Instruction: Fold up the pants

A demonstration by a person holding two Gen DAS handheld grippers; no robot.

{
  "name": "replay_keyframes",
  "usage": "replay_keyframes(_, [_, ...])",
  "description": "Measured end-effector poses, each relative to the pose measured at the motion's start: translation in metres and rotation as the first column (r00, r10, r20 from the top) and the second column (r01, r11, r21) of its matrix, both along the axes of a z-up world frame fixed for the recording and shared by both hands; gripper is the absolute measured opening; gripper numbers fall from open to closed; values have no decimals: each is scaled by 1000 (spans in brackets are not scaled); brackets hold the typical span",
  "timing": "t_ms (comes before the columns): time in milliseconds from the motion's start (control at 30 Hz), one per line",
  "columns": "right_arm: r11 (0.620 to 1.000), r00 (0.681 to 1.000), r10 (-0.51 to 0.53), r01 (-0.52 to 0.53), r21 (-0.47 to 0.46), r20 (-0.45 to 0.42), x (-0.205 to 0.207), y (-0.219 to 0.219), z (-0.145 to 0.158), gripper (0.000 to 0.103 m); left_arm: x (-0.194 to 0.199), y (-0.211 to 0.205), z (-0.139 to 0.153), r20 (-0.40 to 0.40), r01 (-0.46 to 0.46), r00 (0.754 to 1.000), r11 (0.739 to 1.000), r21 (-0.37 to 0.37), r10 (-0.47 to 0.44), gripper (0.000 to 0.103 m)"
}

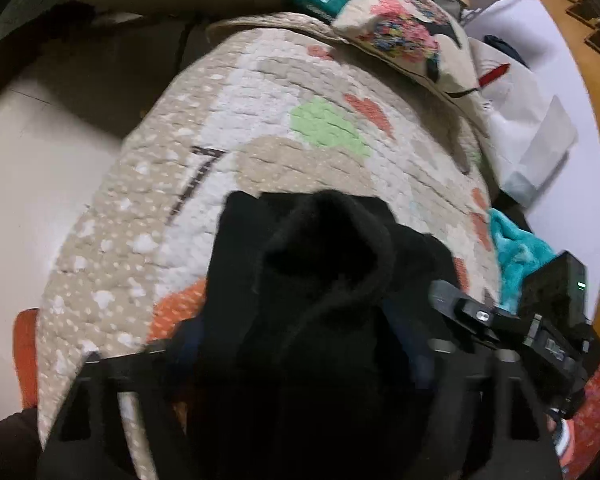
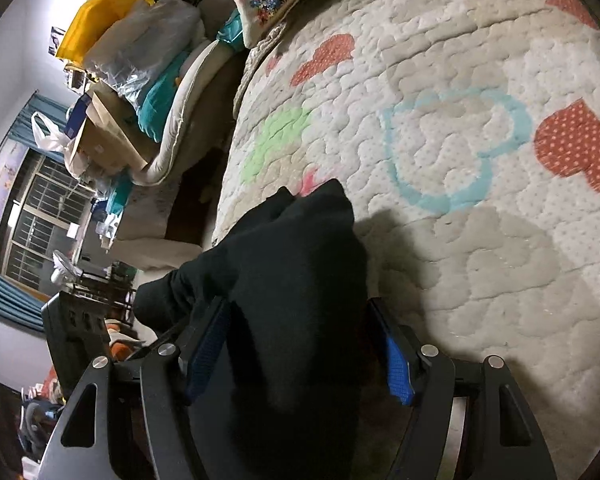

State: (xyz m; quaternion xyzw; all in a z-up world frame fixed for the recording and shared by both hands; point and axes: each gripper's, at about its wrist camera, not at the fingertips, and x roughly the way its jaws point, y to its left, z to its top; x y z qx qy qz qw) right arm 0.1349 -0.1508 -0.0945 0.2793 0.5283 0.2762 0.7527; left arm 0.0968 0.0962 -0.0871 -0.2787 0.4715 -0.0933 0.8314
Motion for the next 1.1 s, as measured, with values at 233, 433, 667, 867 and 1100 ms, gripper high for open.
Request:
replay_keyframes(233, [999,1000,-6,5,41,6,-7,2,8,47,-6,4,10,6,0,1000,999,-49,1,40])
replay_keyframes(433, [998,999,-17,15,59,32,-15,-1,21,37,-9,2,23,32,0,999,996,-90,3,38])
replay_keyframes(667, [997,998,-41,37,68,56,-13,-11,36,35,0,-6,36,62,2,998,992,-126,6,38])
replay_keyframes(867, [998,995,-54,52,24,87,-1,-26,61,35,14,-23,51,78,17,997,989,-144,-6,38])
replay_keyframes(1100, [998,993,-57,59,-20,108,28,-38,86,35,43,-46,80,100,48,994,998,-43,-43,38])
